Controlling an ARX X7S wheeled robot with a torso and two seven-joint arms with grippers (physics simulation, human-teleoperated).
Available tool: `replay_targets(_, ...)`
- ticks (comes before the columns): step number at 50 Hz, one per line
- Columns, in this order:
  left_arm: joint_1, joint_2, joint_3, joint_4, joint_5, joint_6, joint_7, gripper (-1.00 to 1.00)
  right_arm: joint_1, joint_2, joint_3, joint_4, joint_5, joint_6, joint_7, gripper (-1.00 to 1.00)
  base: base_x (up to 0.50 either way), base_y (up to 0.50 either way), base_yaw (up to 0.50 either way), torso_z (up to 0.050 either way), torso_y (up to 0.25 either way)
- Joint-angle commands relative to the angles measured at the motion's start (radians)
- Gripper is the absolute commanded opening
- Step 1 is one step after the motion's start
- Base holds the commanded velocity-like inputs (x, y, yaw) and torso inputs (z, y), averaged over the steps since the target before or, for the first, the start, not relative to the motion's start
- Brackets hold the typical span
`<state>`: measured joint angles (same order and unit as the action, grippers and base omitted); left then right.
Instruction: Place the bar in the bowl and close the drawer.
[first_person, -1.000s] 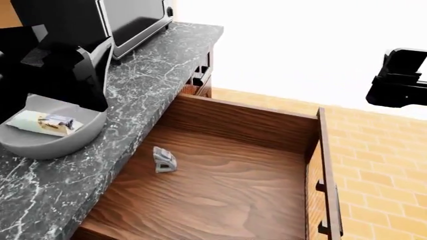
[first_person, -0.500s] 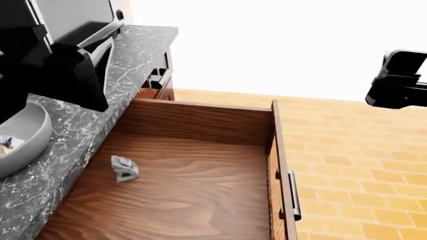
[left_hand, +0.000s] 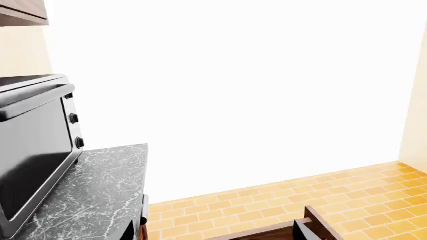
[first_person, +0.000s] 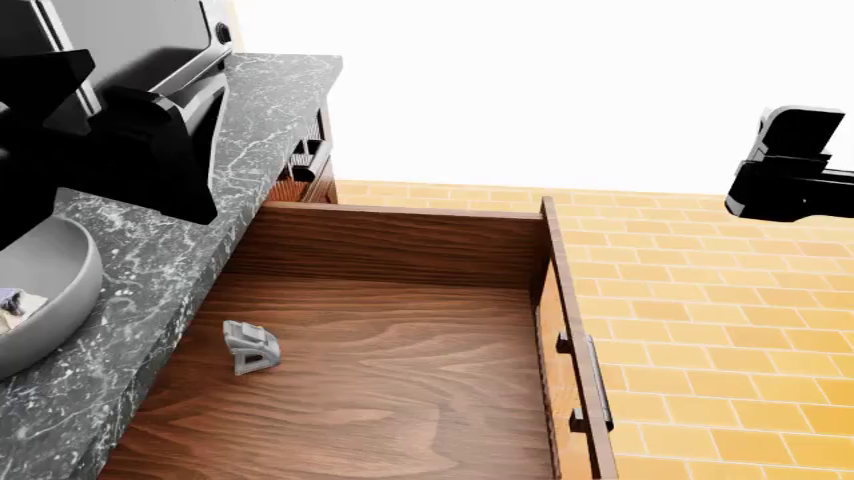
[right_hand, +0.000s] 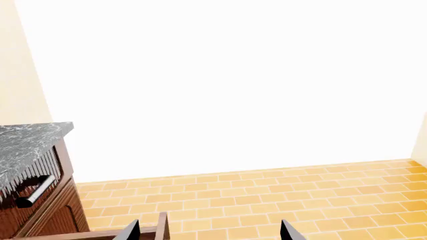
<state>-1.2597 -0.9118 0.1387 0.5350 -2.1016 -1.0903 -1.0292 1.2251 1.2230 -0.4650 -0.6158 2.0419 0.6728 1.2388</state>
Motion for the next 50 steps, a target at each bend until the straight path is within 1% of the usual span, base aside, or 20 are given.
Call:
replay_targets(1, -0.007, -0.002, 0.010, 0.000, 0.002, 0.002, -0.003, 1.00, 0.001, 0.000, -0.005, 0.004, 0.001, 0.008, 0.005, 1.00, 0.50, 0.04, 0.00, 0.000, 0.000)
replay_targets(7, -0.009, -0.002, 0.013, 0.000, 0.003, 0.003, -0.002, 1.00, -0.013, 0.010, 0.000, 0.010, 0.008, -0.007, 0.001, 1.00, 0.01, 0.00, 0.00, 0.000, 0.000)
replay_targets(14, -0.011, 0.000, 0.022, -0.002, 0.005, 0.004, -0.004, 1.00, -0.082, 0.039, 0.016, 0.060, 0.030, -0.044, -0.098, 1.00, 0.00, 0.00, 0.00, 0.000, 0.000)
replay_targets(18, -0.010, 0.005, 0.026, -0.006, 0.011, 0.004, -0.001, 1.00, -0.098, 0.052, 0.001, 0.130, 0.046, -0.024, -0.128, 1.00, 0.00, 0.00, 0.00, 0.000, 0.000)
replay_targets(22, -0.013, 0.010, 0.033, -0.011, 0.014, 0.006, -0.002, 1.00, -0.109, 0.054, -0.041, 0.200, 0.062, 0.045, -0.156, 1.00, 0.00, 0.00, 0.00, 0.000, 0.000)
replay_targets(27, -0.017, 0.011, 0.040, -0.011, 0.012, 0.008, -0.005, 1.00, -0.190, 0.095, -0.044, 0.242, 0.050, 0.002, -0.228, 1.00, 0.00, 0.00, 0.00, 0.000, 0.000)
replay_targets(31, -0.022, 0.010, 0.046, -0.012, 0.007, 0.009, -0.010, 1.00, -0.276, 0.134, -0.045, 0.291, 0.042, -0.054, -0.338, 1.00, 0.00, 0.00, 0.00, 0.000, 0.000)
replay_targets(37, -0.030, 0.014, 0.059, -0.013, 0.008, 0.007, -0.015, 1.00, -0.441, 0.171, -0.076, 0.385, 0.038, -0.154, -0.570, 1.00, 0.00, 0.00, 0.00, 0.000, 0.000)
replay_targets(41, -0.035, 0.019, 0.069, -0.015, 0.011, 0.006, -0.017, 1.00, -0.515, 0.153, -0.102, 0.475, 0.030, -0.180, -0.731, 1.00, 0.00, 0.00, 0.00, 0.000, 0.000)
replay_targets(45, -0.038, 0.023, 0.078, -0.014, 0.013, 0.005, -0.021, 1.00, -0.555, 0.112, -0.127, 0.581, 0.012, -0.166, -0.880, 1.00, 0.00, 0.00, 0.00, 0.000, 0.000)
replay_targets(48, -0.040, 0.027, 0.084, -0.015, 0.016, 0.004, -0.022, 1.00, -0.568, 0.072, -0.140, 0.665, -0.014, -0.125, -1.073, 1.00, 0.00, 0.00, 0.00, 0.000, 0.000)
replay_targets(50, -0.041, 0.029, 0.088, -0.014, 0.015, 0.004, -0.024, 1.00, -0.572, 0.048, -0.151, 0.706, -0.045, -0.102, -1.174, 1.00, 0.00, 0.00, 0.00, 0.000, 0.000)
